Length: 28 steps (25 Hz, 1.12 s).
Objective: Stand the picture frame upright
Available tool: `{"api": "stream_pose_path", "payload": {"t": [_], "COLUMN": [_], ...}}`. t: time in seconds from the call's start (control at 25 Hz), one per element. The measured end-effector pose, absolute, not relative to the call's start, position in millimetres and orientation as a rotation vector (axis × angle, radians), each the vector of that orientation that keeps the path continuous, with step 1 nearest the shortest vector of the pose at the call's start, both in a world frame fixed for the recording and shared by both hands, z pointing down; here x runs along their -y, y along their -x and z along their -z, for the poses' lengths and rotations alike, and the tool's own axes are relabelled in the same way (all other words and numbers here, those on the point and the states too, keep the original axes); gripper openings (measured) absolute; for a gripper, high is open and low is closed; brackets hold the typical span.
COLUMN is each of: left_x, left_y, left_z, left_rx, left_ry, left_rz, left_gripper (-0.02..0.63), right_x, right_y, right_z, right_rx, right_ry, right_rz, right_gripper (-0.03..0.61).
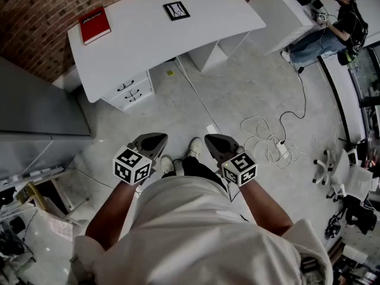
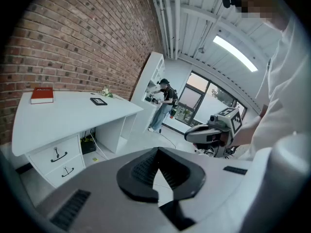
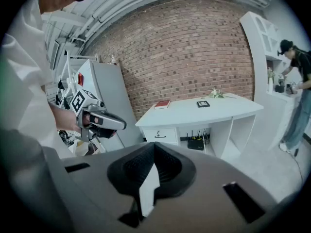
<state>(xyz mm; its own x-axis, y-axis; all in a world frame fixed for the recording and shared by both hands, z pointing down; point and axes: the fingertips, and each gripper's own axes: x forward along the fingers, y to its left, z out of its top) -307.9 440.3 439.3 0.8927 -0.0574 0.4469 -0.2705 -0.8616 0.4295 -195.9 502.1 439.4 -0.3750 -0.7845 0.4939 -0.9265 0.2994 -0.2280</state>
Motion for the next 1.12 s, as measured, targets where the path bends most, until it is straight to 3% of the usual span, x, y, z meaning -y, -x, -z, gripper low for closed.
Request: {"api": "stream_pose_path", "payload": {"t": [0.6, 0.76, 0.92, 1.12], "left_x": [-416.5, -400.0, -386.5, -366.5], "left_y": [258.3, 229.6, 195.5, 167.7], "left_z": [-444.6, -440.5, -433.4, -431.1], "left_rx": [0.244, 0.302, 0.350, 0.447], "left_ry": [-2.580, -2.572, -2.575, -2.571], "left_rz": [-0.641, -0.645, -0.643, -0.650], "left_gripper": [-0.003, 0.029, 0.072, 0.091], "right_x": [-464.1, -447.3, -431.3, -412.2], "right_y": [153.2, 124.7, 81.9, 29.9], "right_z": [-443.1, -440.0, -436.4, -440.3], "right_rx": [2.383, 2.417, 2.415, 2.412], "right_ry": [-1.490, -1.428, -1.452, -1.500], "right_rz": [-0.716, -0.700, -0.678, -0.677], "right_gripper": [0.003, 0.005, 0.088, 0.095]}}
